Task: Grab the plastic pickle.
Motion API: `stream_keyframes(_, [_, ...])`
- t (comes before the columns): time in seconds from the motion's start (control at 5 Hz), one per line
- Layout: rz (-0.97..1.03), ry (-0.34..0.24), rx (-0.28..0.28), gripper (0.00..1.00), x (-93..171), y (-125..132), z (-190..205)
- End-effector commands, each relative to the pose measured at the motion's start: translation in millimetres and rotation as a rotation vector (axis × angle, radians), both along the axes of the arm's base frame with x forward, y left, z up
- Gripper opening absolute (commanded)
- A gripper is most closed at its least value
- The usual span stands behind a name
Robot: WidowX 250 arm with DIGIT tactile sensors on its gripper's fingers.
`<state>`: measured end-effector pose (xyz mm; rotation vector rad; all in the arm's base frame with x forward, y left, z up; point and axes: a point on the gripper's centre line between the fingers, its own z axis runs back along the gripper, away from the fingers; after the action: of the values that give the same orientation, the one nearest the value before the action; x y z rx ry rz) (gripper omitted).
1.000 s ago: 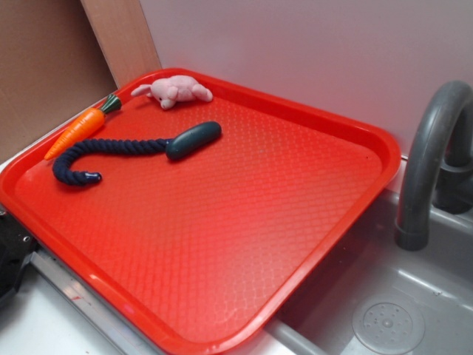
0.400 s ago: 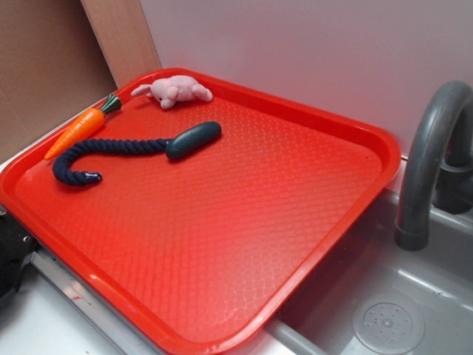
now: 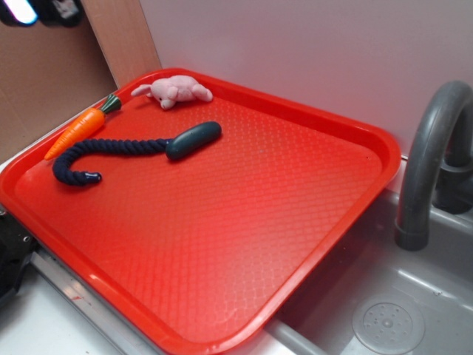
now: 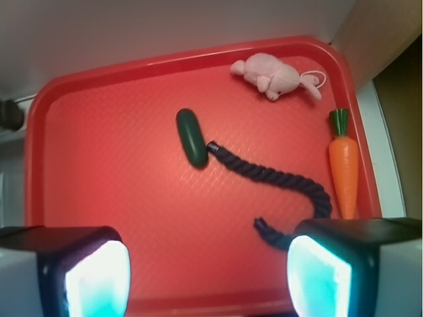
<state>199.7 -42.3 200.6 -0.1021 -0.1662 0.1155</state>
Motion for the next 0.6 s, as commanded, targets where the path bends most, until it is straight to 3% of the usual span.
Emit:
stream_keyframes(0.0, [-0.104,-0.037,-0.075,1.00,51,-8,-73])
stream_keyframes(0.2, [-0.144,-0.010,-0.084,1.00,71,-14,-112])
stream_keyframes(0.4, [-0.188,0.016,-0.015,1.00,74,-20,-135])
